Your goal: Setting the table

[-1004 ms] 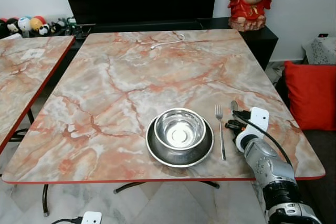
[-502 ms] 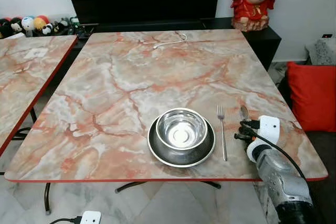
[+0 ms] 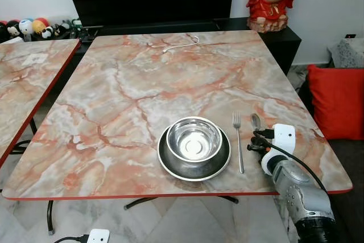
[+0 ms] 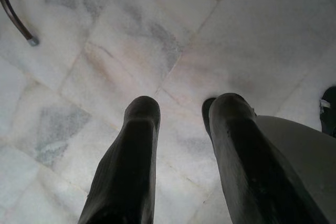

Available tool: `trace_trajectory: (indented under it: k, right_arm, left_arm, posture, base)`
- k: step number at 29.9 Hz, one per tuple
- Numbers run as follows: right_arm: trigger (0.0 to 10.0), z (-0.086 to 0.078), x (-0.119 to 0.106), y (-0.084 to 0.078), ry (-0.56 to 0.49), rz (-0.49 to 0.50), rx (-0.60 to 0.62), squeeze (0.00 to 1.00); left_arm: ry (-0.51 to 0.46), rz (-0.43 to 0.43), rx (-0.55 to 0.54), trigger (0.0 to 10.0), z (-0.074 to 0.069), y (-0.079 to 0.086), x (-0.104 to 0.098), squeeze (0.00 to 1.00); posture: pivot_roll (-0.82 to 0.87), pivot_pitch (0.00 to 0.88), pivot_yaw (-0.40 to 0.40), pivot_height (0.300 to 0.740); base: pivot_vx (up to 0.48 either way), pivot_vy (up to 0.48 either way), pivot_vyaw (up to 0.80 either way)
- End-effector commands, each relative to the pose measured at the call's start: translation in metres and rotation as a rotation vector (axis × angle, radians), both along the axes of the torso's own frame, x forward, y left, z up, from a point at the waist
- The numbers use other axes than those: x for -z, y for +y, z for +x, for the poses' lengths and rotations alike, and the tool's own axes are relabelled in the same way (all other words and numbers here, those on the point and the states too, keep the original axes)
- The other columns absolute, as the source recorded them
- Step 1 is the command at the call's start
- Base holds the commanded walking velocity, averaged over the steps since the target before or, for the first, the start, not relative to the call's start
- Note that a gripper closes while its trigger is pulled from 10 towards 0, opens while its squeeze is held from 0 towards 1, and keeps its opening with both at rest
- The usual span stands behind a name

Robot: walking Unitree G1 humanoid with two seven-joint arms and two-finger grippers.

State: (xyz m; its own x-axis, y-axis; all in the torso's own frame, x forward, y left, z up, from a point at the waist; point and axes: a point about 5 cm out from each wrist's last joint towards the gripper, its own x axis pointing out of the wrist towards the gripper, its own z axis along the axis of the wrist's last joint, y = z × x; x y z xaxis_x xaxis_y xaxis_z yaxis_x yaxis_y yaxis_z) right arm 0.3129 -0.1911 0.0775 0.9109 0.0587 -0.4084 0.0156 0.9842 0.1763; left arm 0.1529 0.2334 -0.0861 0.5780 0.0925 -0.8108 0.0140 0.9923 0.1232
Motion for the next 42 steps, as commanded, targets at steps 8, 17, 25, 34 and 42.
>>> trace_trajectory:
  k: [8,17,25,34,42]
  right_arm:
    - [10.0,0.0075,-0.0115,0.0042,-0.03,-0.001,0.025,0.0]
    - [10.0,0.009,-0.0123,0.0083,-0.026,0.0,0.015,0.0]
    - [10.0,0.0096,-0.0111,0.0112,-0.018,0.001,0.005,0.02]
    - [10.0,0.0078,-0.0076,0.0137,-0.007,-0.013,-0.005,0.45]
    - [10.0,0.0081,-0.0066,0.0128,-0.001,-0.033,-0.003,0.0]
  left_arm:
    - [0.024,0.002,-0.021,10.0,-0.0065,0.0048,0.0017,0.0]
    - [0.021,-0.001,-0.02,10.0,-0.0059,0.0018,0.0022,0.0]
    - [0.027,0.0,-0.021,10.0,-0.0072,0.0013,0.0029,0.0]
    - [0.028,0.001,-0.019,10.0,-0.0069,0.0011,0.0029,0.0]
    - [0.025,0.004,-0.021,10.0,-0.0034,0.003,0.0013,0.0]
  posture:
    - [-0.13,0.0,0.06,0.74]
    - [-0.12,0.0,0.058,0.74]
    - [-0.12,0.0,0.057,0.74]
    - [-0.12,0.0,0.062,0.74]
    - [-0.12,0.0,0.058,0.74]
  base:
    - [0.0,0.0,0.0]
    - [0.0,0.0,0.0]
    - [0.0,0.0,0.0]
    - [0.0,0.0,0.0]
    - [0.0,0.0,0.0]
